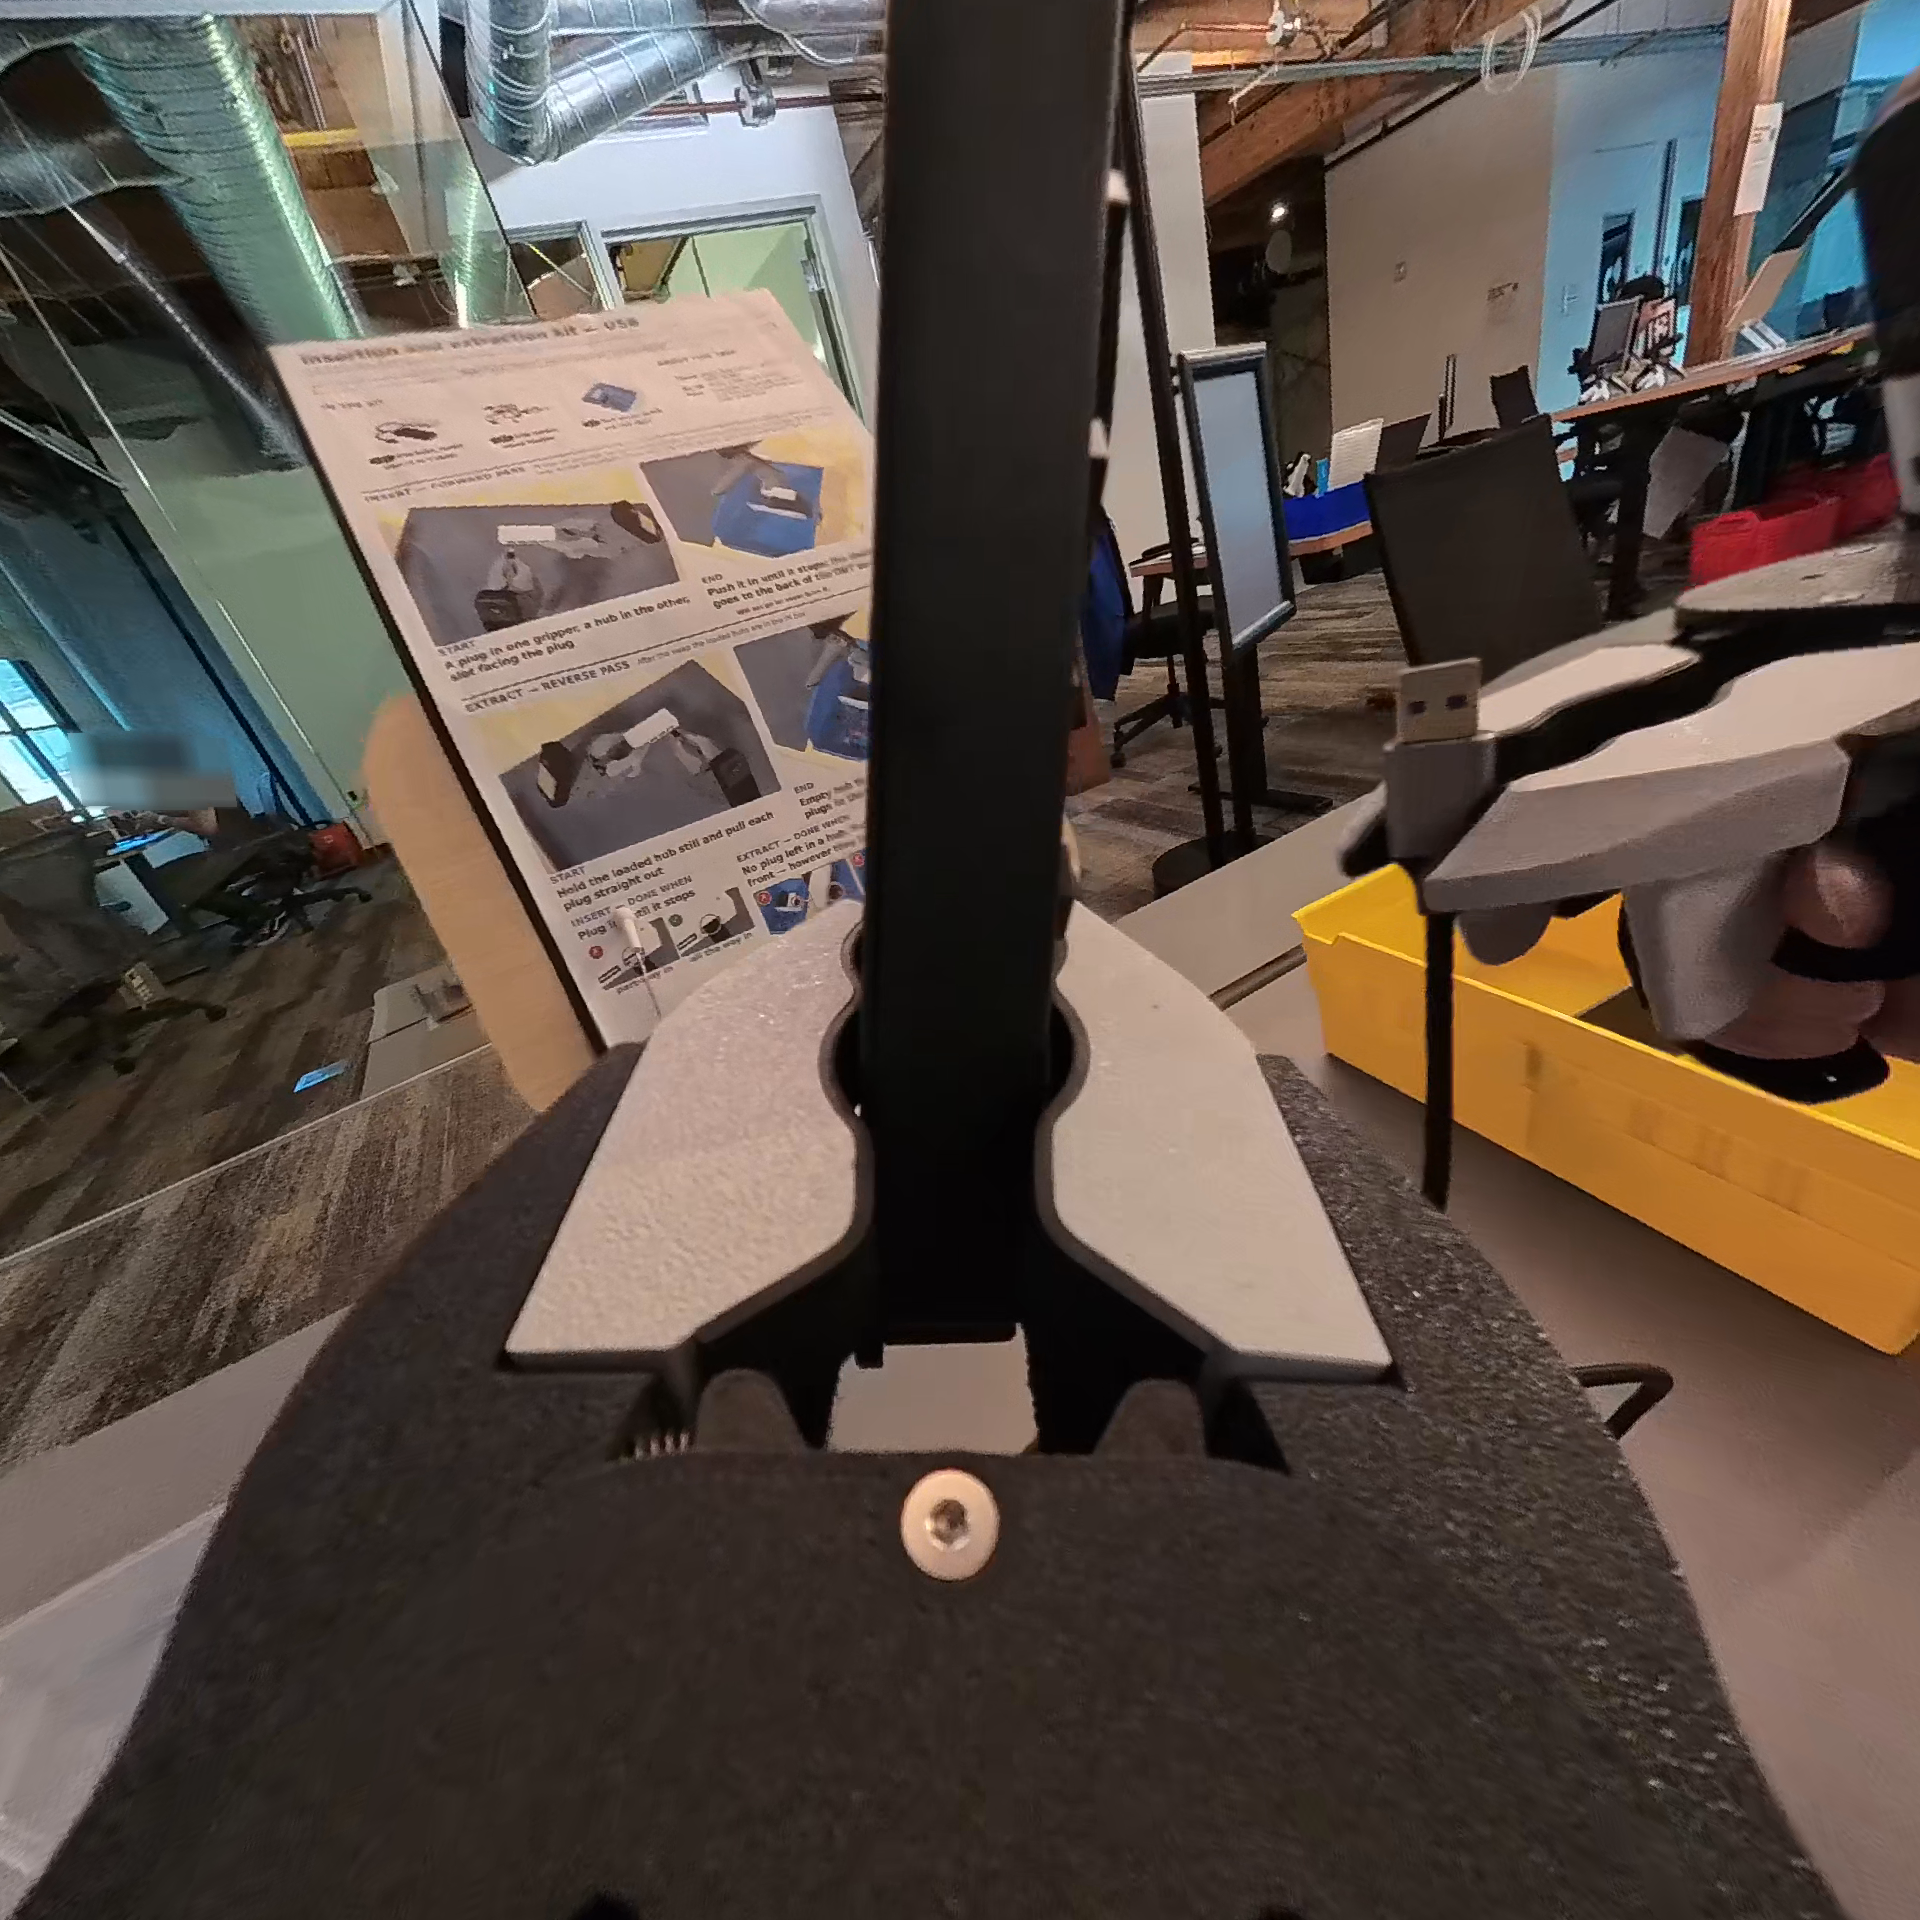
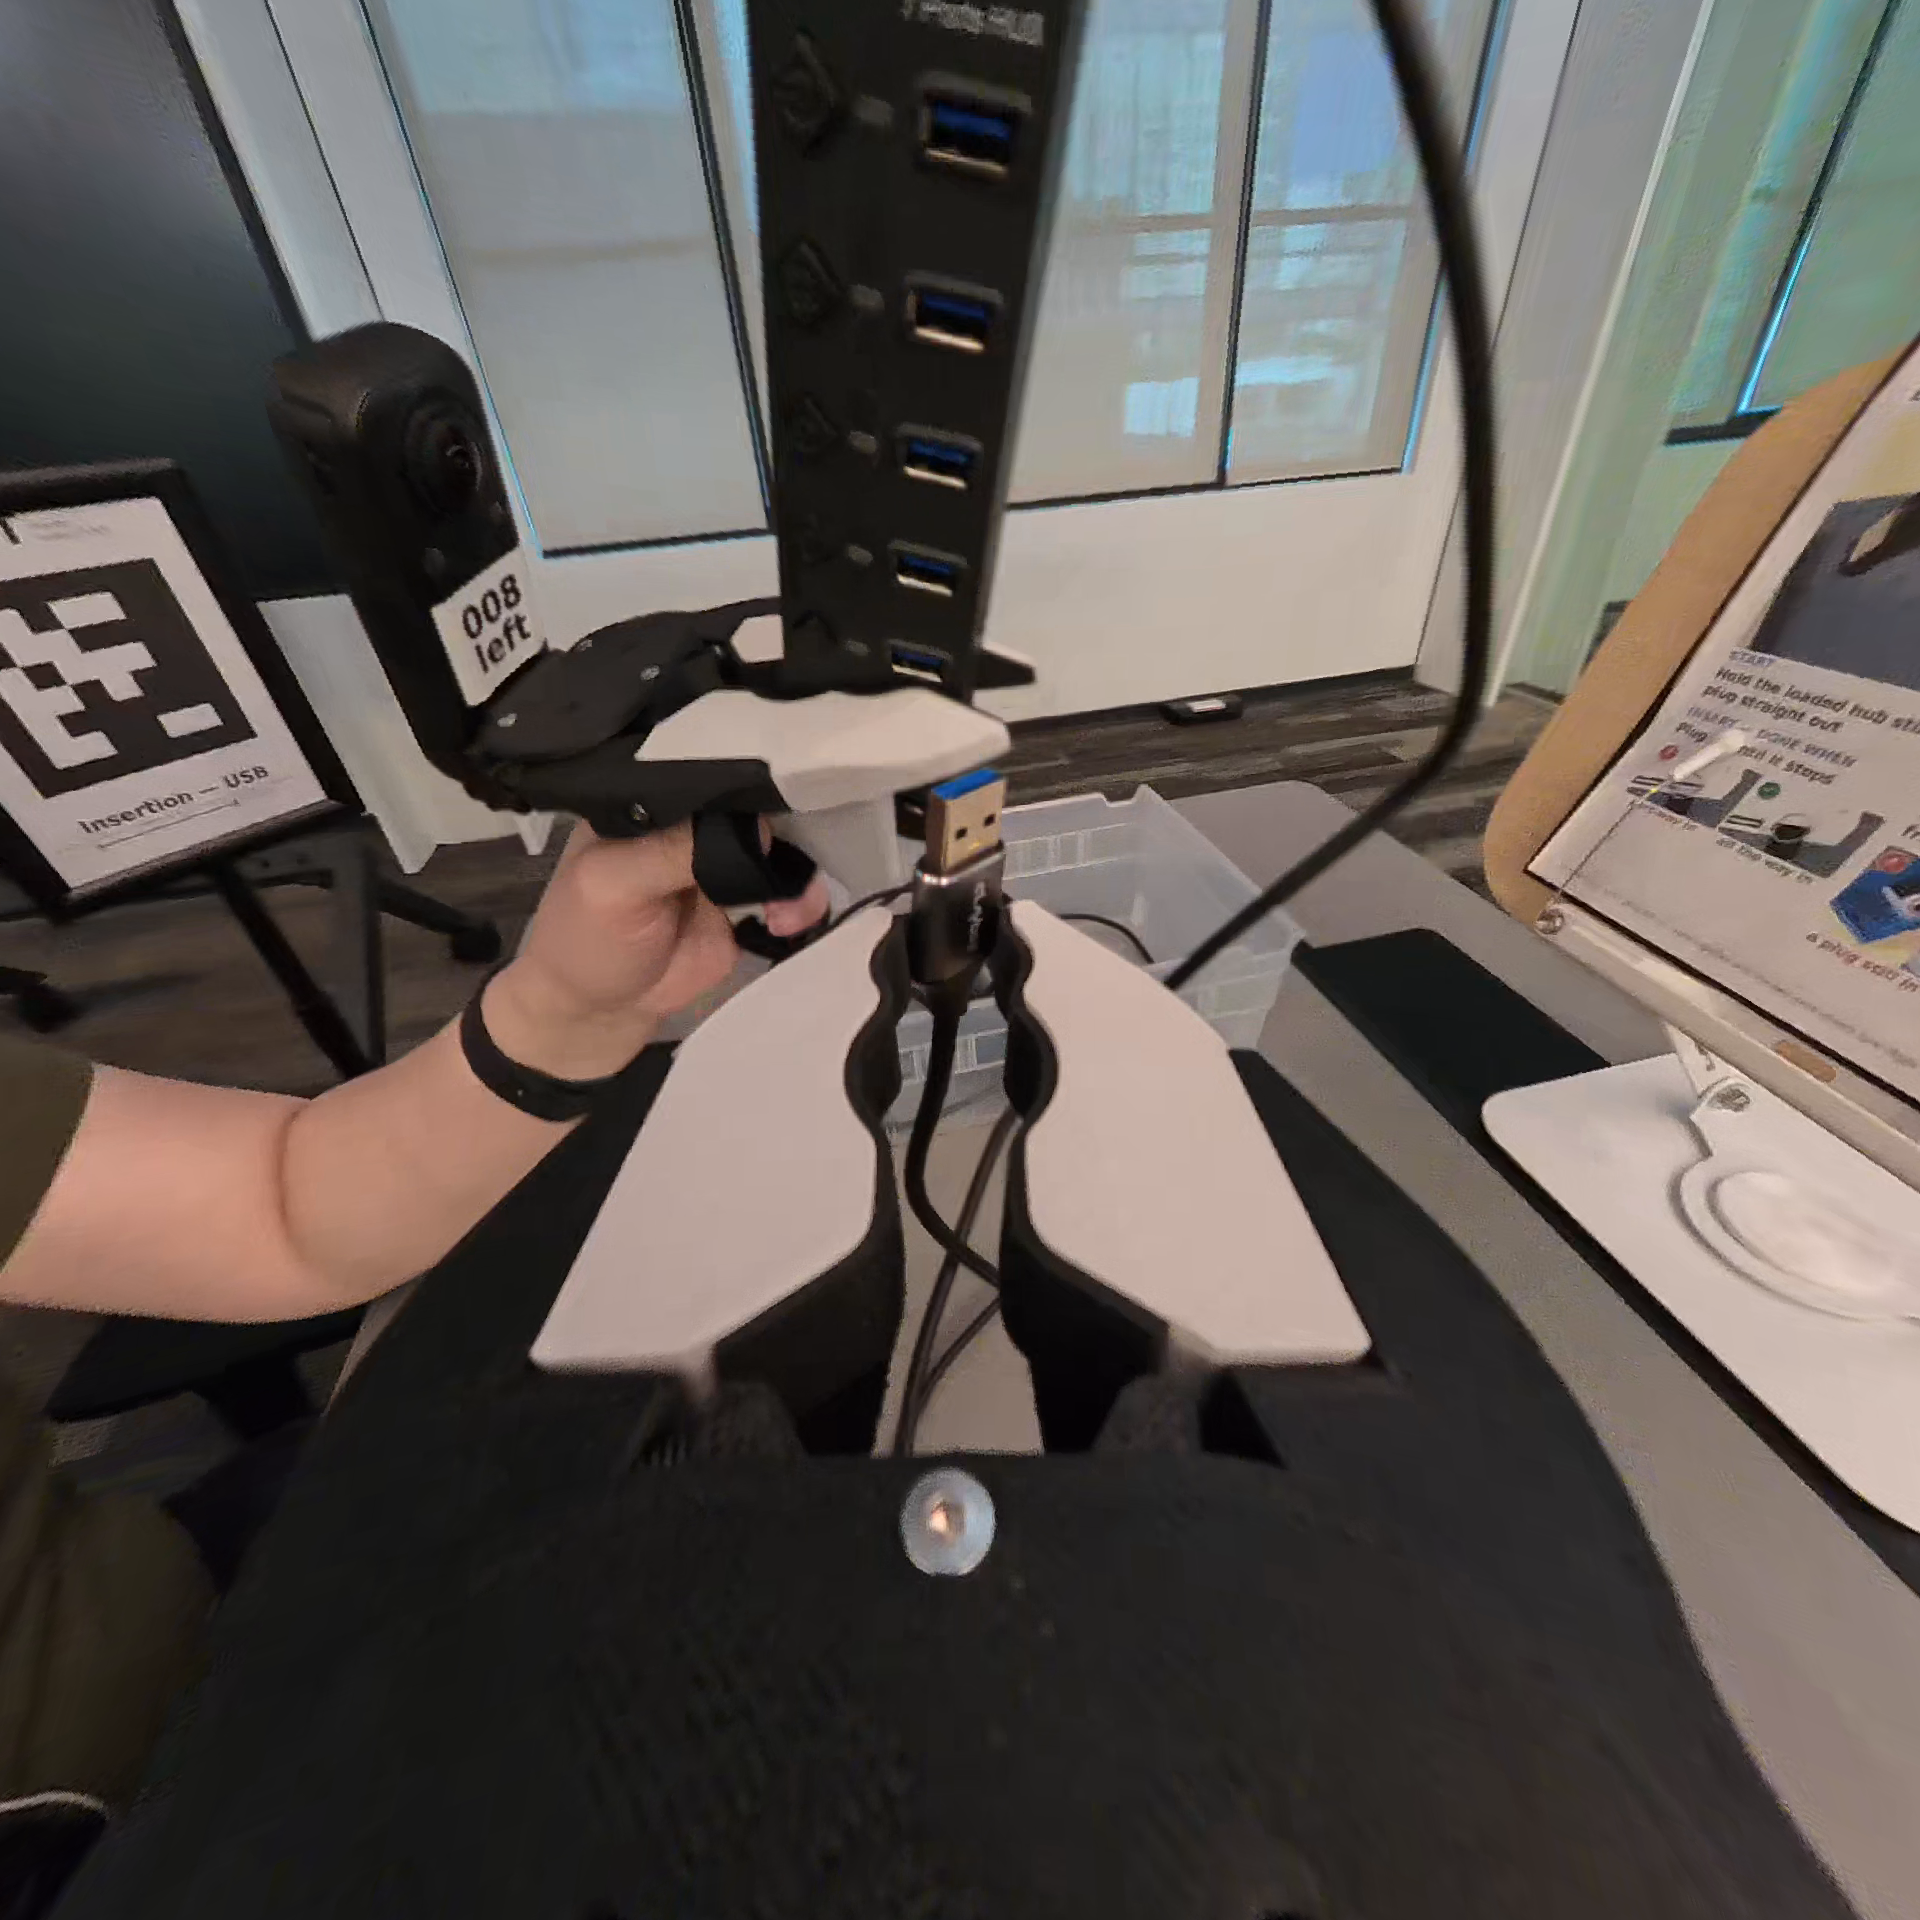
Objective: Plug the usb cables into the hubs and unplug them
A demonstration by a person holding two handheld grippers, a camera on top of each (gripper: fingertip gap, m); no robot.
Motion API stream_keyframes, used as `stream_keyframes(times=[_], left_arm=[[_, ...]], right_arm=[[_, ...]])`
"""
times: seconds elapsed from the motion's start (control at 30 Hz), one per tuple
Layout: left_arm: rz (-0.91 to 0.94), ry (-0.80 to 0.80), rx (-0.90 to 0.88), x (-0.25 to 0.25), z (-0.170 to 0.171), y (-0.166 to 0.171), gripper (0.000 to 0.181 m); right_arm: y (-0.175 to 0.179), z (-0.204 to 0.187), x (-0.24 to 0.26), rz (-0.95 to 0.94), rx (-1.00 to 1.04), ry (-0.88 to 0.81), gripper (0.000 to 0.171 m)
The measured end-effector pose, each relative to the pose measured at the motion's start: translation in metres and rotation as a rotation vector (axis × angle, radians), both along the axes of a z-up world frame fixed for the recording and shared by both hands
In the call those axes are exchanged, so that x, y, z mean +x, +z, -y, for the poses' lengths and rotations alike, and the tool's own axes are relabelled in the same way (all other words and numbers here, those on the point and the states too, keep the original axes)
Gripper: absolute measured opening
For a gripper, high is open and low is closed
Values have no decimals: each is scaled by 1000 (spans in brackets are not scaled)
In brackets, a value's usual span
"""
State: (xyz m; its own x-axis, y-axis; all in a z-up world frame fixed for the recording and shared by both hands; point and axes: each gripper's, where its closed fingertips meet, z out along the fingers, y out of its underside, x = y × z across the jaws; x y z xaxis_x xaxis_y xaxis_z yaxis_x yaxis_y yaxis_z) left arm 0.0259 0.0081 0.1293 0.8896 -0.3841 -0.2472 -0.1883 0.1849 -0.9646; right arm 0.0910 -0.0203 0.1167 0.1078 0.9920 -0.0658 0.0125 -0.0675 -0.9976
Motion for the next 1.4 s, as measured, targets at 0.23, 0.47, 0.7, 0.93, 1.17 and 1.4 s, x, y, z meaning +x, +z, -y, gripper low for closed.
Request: stream_keyframes(times=[0.23, 0.47, 0.7, 0.93, 1.17, 1.4], left_arm=[[-7, 48, -1, -32, 8, 15, 27], [-25, 75, -55, -71, 22, 23, 27], [-31, 125, -46, -97, 36, 33, 27], [-37, 113, -46, -91, 38, 34, 27], [-49, 109, -56, -84, 34, 31, 28], [-60, 114, -67, -82, 30, 28, 28]], right_arm=[[1, -1, 44, 230, 149, -193, 14], [-80, 19, 63, 700, 83, -344, 14], [-189, 76, 41, 779, -72, -186, 8], [-256, 104, 10, 776, -128, -52, 9], [-272, 113, 5, 790, -244, 73, 15], [-218, 107, 13, 544, -309, 168, 15]])
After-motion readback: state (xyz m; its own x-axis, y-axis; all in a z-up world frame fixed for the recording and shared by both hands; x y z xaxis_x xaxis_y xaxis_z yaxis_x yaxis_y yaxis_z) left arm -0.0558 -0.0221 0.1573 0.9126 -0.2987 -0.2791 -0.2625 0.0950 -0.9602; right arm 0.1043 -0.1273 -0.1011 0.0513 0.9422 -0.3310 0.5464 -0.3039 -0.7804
